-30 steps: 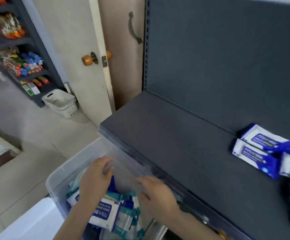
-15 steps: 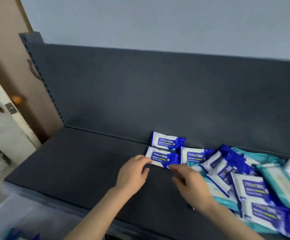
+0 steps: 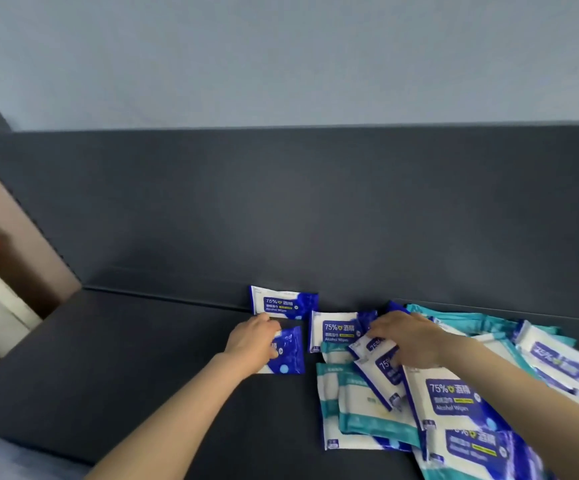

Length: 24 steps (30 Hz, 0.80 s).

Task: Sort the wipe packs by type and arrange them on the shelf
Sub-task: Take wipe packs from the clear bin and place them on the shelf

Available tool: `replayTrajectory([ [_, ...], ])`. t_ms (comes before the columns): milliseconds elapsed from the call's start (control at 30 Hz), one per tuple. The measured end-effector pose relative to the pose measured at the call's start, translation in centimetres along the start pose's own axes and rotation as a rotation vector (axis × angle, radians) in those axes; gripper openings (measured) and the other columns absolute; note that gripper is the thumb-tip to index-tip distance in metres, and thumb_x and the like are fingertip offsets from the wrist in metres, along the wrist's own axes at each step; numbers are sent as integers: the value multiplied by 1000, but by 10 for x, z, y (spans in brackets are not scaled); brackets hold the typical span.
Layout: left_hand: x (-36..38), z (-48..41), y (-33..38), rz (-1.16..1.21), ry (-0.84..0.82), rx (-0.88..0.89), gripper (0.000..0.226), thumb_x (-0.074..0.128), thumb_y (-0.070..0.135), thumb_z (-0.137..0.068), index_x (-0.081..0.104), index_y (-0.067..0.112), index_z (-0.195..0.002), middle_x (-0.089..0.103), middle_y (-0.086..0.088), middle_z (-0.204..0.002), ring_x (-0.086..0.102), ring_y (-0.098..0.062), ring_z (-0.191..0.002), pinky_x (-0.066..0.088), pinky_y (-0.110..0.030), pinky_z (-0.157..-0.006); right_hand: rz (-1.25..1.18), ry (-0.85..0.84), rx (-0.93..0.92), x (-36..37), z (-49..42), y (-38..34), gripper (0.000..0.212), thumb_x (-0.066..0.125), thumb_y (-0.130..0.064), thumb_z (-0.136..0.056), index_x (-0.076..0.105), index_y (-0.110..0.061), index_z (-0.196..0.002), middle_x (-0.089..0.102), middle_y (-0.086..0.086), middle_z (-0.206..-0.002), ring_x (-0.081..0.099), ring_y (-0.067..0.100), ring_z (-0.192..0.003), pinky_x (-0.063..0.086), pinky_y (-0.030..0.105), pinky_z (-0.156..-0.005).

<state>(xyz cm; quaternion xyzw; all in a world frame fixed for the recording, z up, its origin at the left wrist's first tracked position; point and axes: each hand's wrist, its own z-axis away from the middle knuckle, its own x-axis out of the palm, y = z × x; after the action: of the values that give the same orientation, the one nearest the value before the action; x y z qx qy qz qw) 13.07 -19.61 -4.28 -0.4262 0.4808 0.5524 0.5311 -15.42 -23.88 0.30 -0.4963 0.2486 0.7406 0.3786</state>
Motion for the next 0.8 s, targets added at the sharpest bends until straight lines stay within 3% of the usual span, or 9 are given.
replayTrajectory([
  [167, -20, -11, 10, 2, 326, 33, 24, 63, 25, -87, 60, 21, -111, 51, 4, -120, 49, -18, -111, 38, -29, -91, 119, -44, -75, -11, -4, 0, 73, 68, -34, -82, 32, -29, -145, 31, -4, -151, 25, 20, -139, 25, 37, -111],
  [300, -25, -26, 18, -101, 360, 7, 30, 65, 22, -86, 55, 23, -114, 51, 5, -122, 46, -18, -115, 37, -32, -97, 154, -113, -84, -12, -3, 4, 88, 77, -36, -72, 30, -27, -146, 35, -2, -148, 27, 22, -135, 29, 39, -109],
  [433, -18, -27, 24, -160, 331, -80, 45, 67, 28, -84, 48, 23, -124, 52, 2, -122, 47, -20, -116, 33, -34, -101, 276, 105, -40, -1, -5, -3, 65, 77, -39, -70, 52, -22, -128, 49, 0, -127, 37, 22, -118, 31, 33, -102],
  [567, -12, -18, 17, -149, 311, -57, 32, 59, 35, -91, 56, 24, -121, 51, 3, -121, 45, -17, -114, 33, -33, -102, 265, 286, -38, 2, -5, -4, 43, 69, -35, -76, 59, -23, -115, 53, -2, -119, 38, 21, -116, 27, 31, -105],
  [667, -14, -4, 6, 6, 339, -100, 29, 54, 35, -94, 50, 20, -118, 54, 3, -119, 53, -15, -105, 44, -28, -84, 176, 386, -26, -4, -7, -6, 40, 65, -35, -79, 54, -21, -114, 59, 0, -113, 48, 20, -115, 24, 29, -110],
  [733, -20, 9, -1, 91, 341, -167, 26, 49, 37, -97, 45, 18, -115, 60, 5, -100, 56, -12, -80, 40, -24, -61, 74, 437, 14, -14, -7, -16, 39, 62, -40, -82, 49, -22, -114, 63, 1, -105, 55, 22, -104, 36, 28, -89],
  [800, -26, 24, -10, 161, 344, -236, 24, 46, 38, -97, 42, 19, -112, 57, 7, -83, 51, -11, -66, 34, -25, -51, 4, 496, 11, -24, -7, -32, 39, 60, -44, -84, 47, -21, -112, 64, 1, -98, 58, 23, -94, 33, 29, -69],
])
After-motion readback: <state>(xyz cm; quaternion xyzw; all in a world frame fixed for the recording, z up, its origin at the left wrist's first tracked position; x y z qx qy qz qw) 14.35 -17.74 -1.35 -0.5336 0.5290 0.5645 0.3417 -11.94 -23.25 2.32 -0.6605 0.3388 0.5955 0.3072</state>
